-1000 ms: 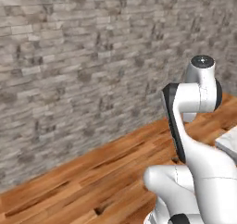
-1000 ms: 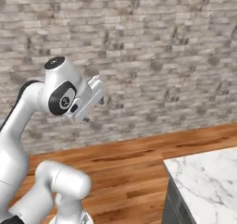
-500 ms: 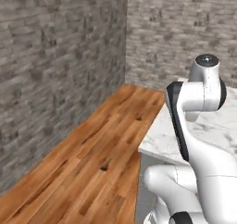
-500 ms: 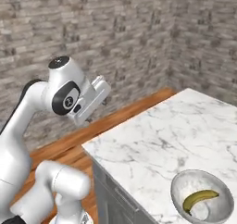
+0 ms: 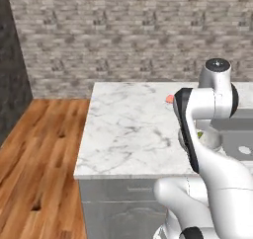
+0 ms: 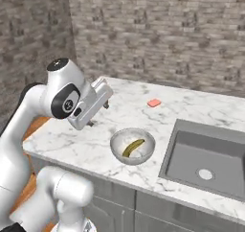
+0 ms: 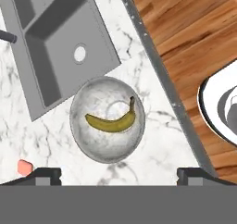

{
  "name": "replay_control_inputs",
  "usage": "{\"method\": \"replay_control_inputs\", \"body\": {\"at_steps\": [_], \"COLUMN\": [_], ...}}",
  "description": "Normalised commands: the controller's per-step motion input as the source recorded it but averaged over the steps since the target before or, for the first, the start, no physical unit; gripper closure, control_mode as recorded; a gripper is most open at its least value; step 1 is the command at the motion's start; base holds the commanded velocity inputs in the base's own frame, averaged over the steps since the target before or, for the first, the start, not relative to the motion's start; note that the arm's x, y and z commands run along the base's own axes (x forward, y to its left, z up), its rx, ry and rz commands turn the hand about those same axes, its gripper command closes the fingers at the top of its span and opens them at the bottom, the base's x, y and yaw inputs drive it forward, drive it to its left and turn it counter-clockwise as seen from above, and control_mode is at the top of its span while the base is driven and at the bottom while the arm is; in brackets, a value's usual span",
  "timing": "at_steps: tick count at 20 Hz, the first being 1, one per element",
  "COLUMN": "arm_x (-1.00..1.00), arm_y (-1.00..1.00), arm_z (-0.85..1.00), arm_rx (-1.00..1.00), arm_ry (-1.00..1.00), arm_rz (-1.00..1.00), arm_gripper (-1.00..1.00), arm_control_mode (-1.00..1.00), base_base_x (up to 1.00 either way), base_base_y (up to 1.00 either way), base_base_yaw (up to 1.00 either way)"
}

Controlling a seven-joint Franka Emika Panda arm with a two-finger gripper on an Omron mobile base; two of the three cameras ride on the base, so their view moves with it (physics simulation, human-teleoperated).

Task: Move the glass cup from next to the sink to the open cabinet. Then, move the bowl with the banana to the fridge to clear the area for faucet cleaning.

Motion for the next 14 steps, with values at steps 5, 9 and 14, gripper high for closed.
{"method": "replay_control_inputs", "body": {"at_steps": [5,9,14], "arm_x": [0.0,0.0,0.0], "arm_y": [0.0,0.0,0.0], "arm_z": [0.0,0.0,0.0], "arm_rx": [0.0,0.0,0.0], "arm_ry": [0.0,0.0,0.0], "arm_rz": [0.0,0.0,0.0], "arm_gripper": [-1.0,-1.0,-1.0], "arm_control_mode": [1.0,1.0,1.0], "base_base_x": [-0.28,0.03,0.44], "base_base_y": [-0.72,-0.64,-0.31], "base_base_yaw": [-0.64,-0.25,0.0]}}
